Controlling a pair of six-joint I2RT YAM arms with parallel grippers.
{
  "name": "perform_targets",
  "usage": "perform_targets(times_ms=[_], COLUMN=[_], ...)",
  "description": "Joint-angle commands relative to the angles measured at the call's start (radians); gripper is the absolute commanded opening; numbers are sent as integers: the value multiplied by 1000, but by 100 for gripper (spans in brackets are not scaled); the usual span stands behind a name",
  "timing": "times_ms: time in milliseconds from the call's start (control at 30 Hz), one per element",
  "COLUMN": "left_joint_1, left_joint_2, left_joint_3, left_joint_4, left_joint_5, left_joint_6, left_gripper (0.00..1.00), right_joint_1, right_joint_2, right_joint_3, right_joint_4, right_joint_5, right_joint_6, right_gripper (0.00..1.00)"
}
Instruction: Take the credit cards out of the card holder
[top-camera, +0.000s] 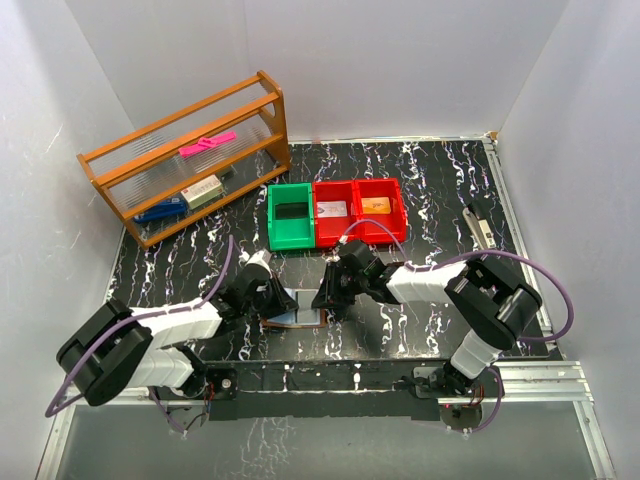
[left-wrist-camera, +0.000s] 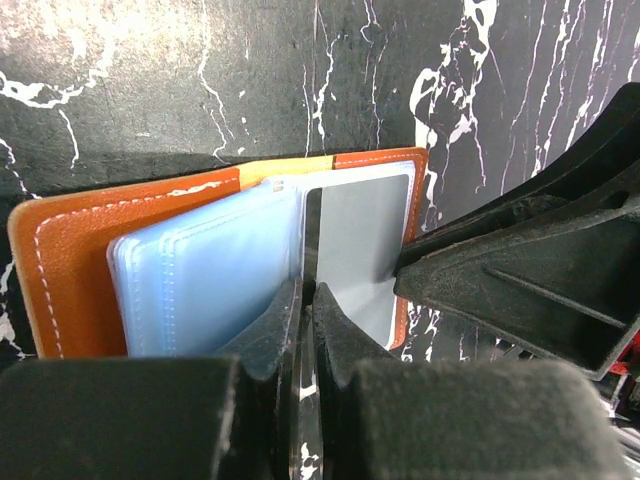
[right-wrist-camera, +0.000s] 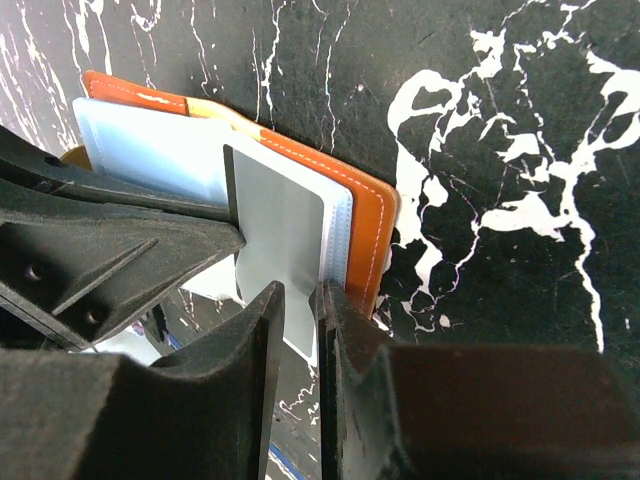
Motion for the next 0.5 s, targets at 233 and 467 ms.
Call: perform_targets(times_ms=[233, 467], left_joint_1=[-37, -38], left_joint_2=[-132, -157], left_joint_3=[74, 75], left_joint_4=[-224, -252], left_joint_5=[-3, -17], left_joint_6=[98, 106], left_gripper=[0, 0], right_joint_1=[65, 64], right_joint_2=[42, 39], right_joint_3=[5, -1], right_joint_4=[-29, -38], right_joint_5=[111, 124], right_joint_6=[35, 32], right_gripper=[21, 23])
